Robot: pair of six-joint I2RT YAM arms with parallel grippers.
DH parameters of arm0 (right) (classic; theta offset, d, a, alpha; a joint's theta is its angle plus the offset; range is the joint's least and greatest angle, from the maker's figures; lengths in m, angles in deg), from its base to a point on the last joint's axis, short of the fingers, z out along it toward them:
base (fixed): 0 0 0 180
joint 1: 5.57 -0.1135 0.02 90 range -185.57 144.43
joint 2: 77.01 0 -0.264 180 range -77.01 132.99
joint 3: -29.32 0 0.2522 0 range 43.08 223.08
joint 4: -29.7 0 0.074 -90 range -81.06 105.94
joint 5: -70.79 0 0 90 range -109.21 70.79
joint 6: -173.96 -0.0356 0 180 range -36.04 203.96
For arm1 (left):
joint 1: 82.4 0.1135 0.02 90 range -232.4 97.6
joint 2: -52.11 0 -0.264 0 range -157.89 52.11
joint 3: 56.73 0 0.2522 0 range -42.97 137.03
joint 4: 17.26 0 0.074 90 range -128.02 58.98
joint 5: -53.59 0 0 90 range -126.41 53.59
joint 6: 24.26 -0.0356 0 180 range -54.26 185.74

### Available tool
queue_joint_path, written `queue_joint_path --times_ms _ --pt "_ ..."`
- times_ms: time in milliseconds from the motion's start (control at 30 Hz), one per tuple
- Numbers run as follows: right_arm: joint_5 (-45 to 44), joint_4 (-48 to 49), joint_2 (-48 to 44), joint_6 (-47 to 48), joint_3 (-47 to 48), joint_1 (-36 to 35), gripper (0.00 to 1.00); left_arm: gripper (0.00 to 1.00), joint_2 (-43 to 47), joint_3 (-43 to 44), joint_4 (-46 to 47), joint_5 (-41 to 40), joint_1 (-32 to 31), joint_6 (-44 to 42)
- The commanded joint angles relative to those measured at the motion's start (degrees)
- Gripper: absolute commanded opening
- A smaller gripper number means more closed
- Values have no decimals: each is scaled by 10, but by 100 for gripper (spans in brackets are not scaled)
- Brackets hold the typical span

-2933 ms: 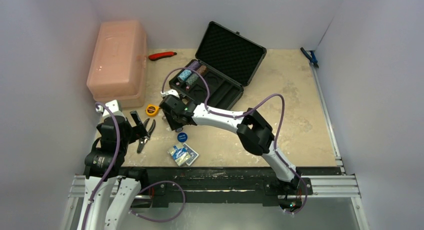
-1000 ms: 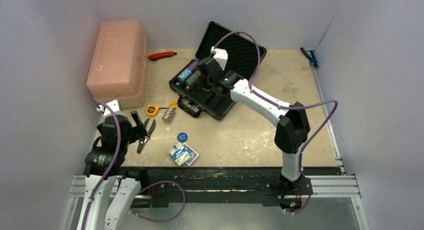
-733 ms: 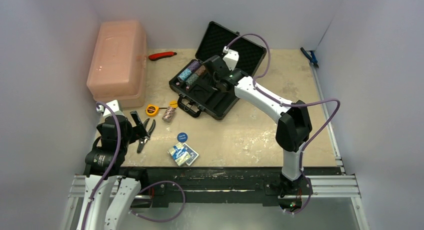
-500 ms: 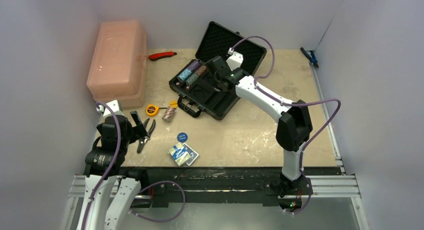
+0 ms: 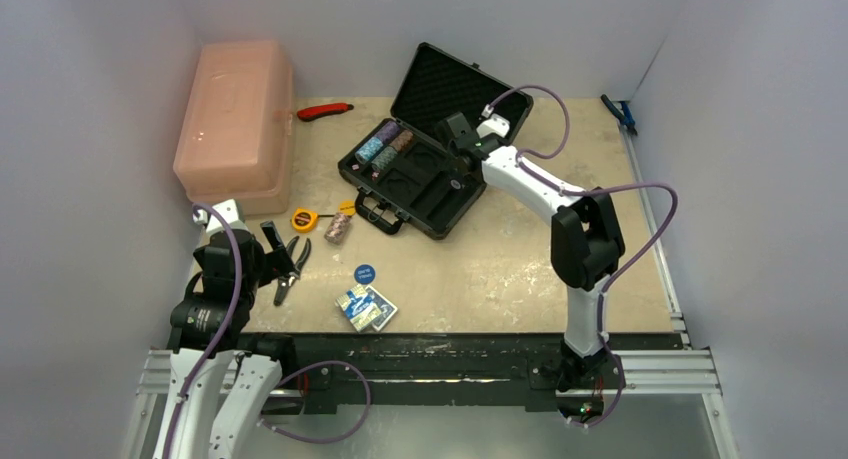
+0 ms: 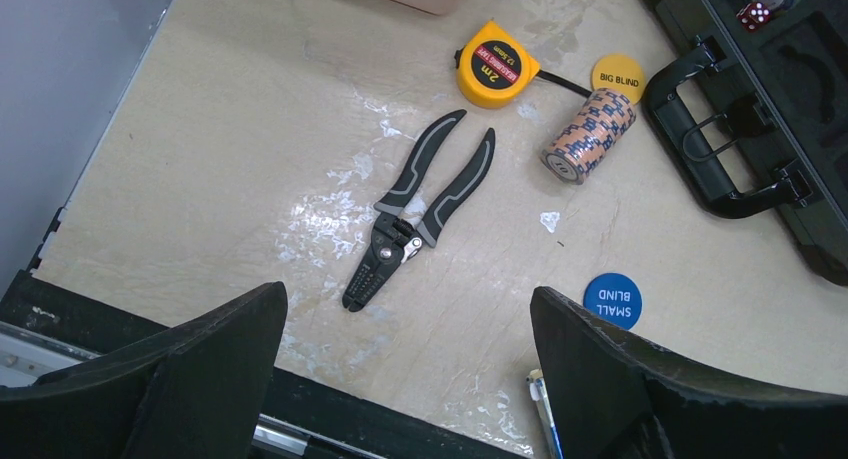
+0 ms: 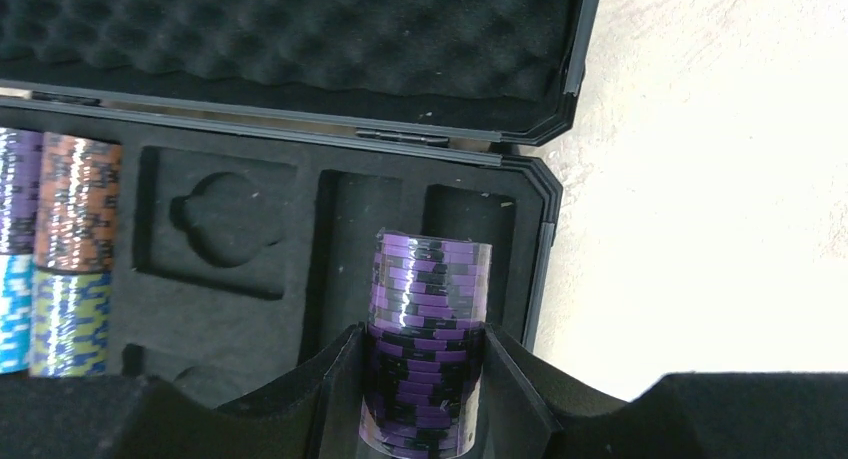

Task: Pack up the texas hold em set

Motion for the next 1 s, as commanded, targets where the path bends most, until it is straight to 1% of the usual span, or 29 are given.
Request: queue_joint_path --times_ms 0,300,733,967 --pt "2 37 -6 -14 -1 5 0 92 -7 14 3 -10 1 1" --pt "29 56 4 -37 -28 17 0 92 -8 13 2 -11 1 1" --pt "26 61 29 -36 -30 24 0 92 -9 15 1 -12 1 1" --pt "10 65 39 -30 -28 25 0 92 -9 14 1 -13 1 2"
